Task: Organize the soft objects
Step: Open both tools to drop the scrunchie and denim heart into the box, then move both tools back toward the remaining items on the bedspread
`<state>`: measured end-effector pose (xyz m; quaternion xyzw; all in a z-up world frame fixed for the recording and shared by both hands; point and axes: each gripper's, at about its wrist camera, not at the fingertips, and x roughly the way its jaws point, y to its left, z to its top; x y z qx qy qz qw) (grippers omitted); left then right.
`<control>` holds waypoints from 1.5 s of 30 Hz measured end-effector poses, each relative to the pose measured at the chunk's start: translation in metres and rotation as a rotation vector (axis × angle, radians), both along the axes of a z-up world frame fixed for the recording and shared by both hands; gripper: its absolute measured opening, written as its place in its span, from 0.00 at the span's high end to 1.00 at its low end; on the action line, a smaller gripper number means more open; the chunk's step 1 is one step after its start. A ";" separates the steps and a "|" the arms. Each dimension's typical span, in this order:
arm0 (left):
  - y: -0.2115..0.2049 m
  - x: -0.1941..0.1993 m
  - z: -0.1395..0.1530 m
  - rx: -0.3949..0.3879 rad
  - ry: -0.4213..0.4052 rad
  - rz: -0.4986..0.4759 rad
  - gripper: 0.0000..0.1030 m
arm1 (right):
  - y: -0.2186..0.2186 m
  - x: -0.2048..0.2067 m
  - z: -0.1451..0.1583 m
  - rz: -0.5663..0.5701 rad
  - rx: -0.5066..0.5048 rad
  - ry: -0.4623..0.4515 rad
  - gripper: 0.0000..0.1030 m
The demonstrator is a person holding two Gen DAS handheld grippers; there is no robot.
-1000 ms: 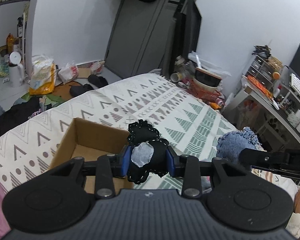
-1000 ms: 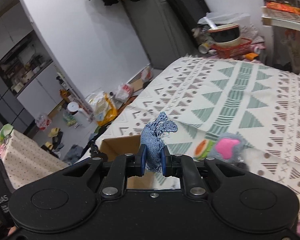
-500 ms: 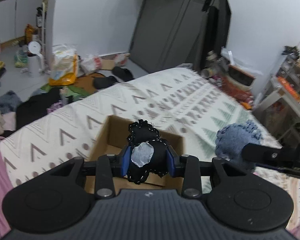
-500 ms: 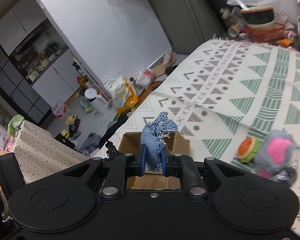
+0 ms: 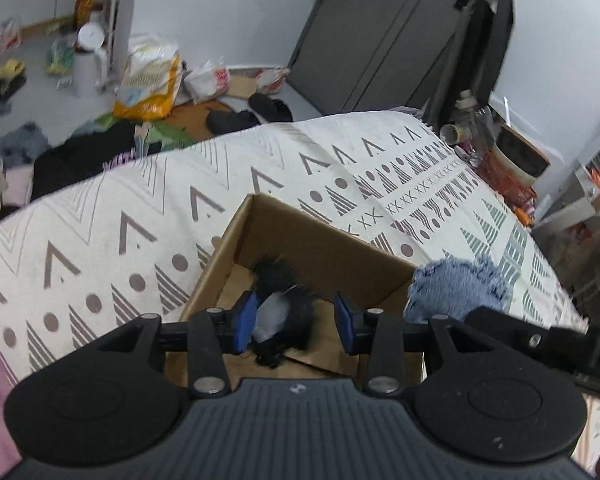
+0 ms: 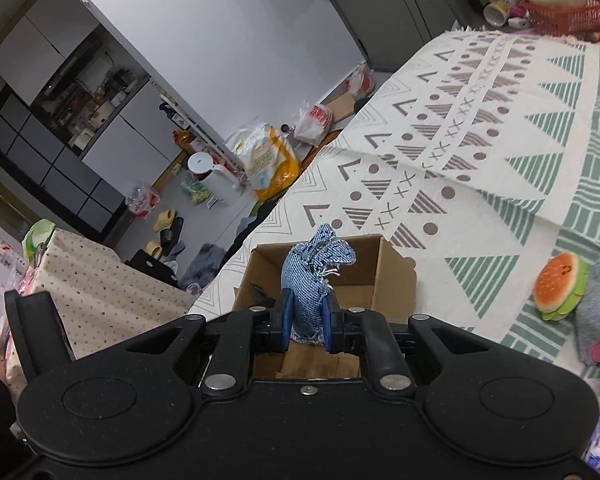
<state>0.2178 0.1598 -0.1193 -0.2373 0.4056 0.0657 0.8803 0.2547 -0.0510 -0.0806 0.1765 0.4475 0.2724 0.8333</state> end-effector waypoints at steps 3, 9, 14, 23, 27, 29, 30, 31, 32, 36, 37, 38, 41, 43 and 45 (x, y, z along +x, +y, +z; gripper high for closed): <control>0.002 0.001 -0.001 -0.023 -0.003 0.015 0.50 | 0.002 0.002 -0.004 0.033 0.030 -0.009 0.81; -0.002 -0.001 0.002 -0.020 0.000 0.024 0.45 | 0.005 0.001 -0.006 0.074 0.039 -0.022 0.73; -0.007 -0.004 0.005 -0.001 0.001 0.028 0.38 | -0.009 -0.004 -0.003 0.020 -0.001 -0.032 0.60; -0.029 -0.010 0.016 0.037 0.000 -0.005 0.35 | -0.061 -0.014 0.016 -0.103 -0.092 -0.006 0.39; -0.041 -0.014 0.019 0.041 -0.006 -0.023 0.33 | -0.082 -0.021 0.025 -0.139 -0.129 0.000 0.35; -0.045 -0.016 0.019 0.042 -0.006 -0.021 0.33 | -0.094 -0.027 0.027 -0.157 -0.132 0.010 0.35; -0.046 -0.017 0.019 0.044 -0.005 -0.019 0.33 | -0.099 -0.030 0.027 -0.167 -0.137 0.016 0.35; -0.048 -0.018 0.020 0.046 -0.005 -0.018 0.33 | -0.103 -0.032 0.027 -0.175 -0.142 0.020 0.35; -0.051 -0.020 0.022 0.048 -0.008 -0.018 0.33 | -0.108 -0.035 0.027 -0.186 -0.149 0.025 0.35; -0.065 -0.025 0.028 0.076 -0.026 -0.042 0.33 | -0.128 -0.047 0.025 -0.233 -0.154 0.050 0.32; -0.070 -0.027 0.029 0.085 -0.028 -0.054 0.33 | -0.131 -0.049 0.025 -0.244 -0.157 0.054 0.25; -0.074 -0.029 0.029 0.090 -0.027 -0.064 0.33 | -0.135 -0.053 0.025 -0.258 -0.164 0.055 0.21; -0.087 -0.033 0.031 0.097 -0.029 -0.096 0.33 | -0.145 -0.063 0.025 -0.286 -0.184 0.049 0.12; -0.097 -0.034 0.032 0.110 -0.032 -0.124 0.33 | -0.150 -0.068 0.022 -0.293 -0.195 0.062 0.09; -0.107 -0.034 0.032 0.129 -0.024 -0.150 0.33 | -0.155 -0.070 0.019 -0.297 -0.201 0.080 0.08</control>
